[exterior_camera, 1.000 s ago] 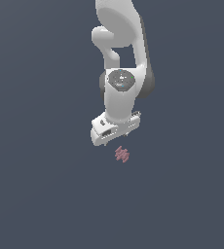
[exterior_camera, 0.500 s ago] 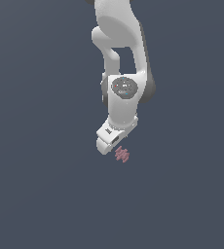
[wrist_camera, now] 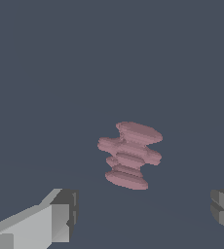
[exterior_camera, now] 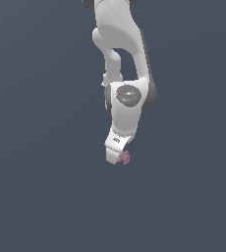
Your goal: Pick up the object and move it to a goal position.
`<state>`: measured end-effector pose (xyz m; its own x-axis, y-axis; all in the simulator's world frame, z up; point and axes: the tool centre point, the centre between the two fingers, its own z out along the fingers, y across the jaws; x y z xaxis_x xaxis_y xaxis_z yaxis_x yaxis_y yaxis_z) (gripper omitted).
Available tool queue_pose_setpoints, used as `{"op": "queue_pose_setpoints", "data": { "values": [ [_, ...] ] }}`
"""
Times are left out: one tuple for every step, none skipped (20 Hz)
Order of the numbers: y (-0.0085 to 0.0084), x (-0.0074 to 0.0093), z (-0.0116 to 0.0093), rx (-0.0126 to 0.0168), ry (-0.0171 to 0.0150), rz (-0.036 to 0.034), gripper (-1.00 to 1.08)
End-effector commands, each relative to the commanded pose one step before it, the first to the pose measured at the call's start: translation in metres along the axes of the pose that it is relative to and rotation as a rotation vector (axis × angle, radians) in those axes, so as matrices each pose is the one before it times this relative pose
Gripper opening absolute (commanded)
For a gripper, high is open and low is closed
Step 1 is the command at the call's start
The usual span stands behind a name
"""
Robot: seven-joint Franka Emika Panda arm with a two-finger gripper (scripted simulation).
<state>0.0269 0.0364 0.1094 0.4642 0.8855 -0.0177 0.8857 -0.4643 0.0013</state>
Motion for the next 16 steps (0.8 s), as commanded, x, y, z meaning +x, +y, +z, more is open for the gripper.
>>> {"op": "queue_pose_setpoints", "data": {
  "values": [
    [0.00011,0.00327,0.00419,-0.00004,0.00321,-0.07496,1.00],
    [0.00011,0.00121,0.00157,-0.00002,0.00128,-0.02775,1.00],
    [0.00013,0.00115,0.00148,-0.00005,0.00125,-0.02624,1.00],
    [0.00015,0.00107,0.00139,-0.00008,0.00122,-0.02471,1.00],
    [0.00016,0.00101,0.00130,-0.00010,0.00118,-0.02320,1.00],
    [0.00017,0.00093,0.00121,-0.00012,0.00113,-0.02169,1.00],
    [0.00018,0.00087,0.00112,-0.00014,0.00108,-0.02019,1.00],
    [0.00018,0.00080,0.00104,-0.00015,0.00102,-0.01868,1.00],
    [0.00017,0.00074,0.00095,-0.00016,0.00096,-0.01718,1.00],
    [0.00017,0.00066,0.00087,-0.00016,0.00089,-0.01566,1.00],
    [0.00016,0.00061,0.00078,-0.00016,0.00081,-0.01418,1.00],
    [0.00015,0.00054,0.00070,-0.00015,0.00074,-0.01267,1.00],
    [0.00014,0.00048,0.00061,-0.00014,0.00066,-0.01120,1.00],
    [0.00013,0.00040,0.00053,-0.00013,0.00057,-0.00967,1.00],
    [0.00011,0.00036,0.00045,-0.00012,0.00049,-0.00821,1.00],
    [0.00009,0.00027,0.00037,-0.00010,0.00040,-0.00668,1.00]
  ]
}}
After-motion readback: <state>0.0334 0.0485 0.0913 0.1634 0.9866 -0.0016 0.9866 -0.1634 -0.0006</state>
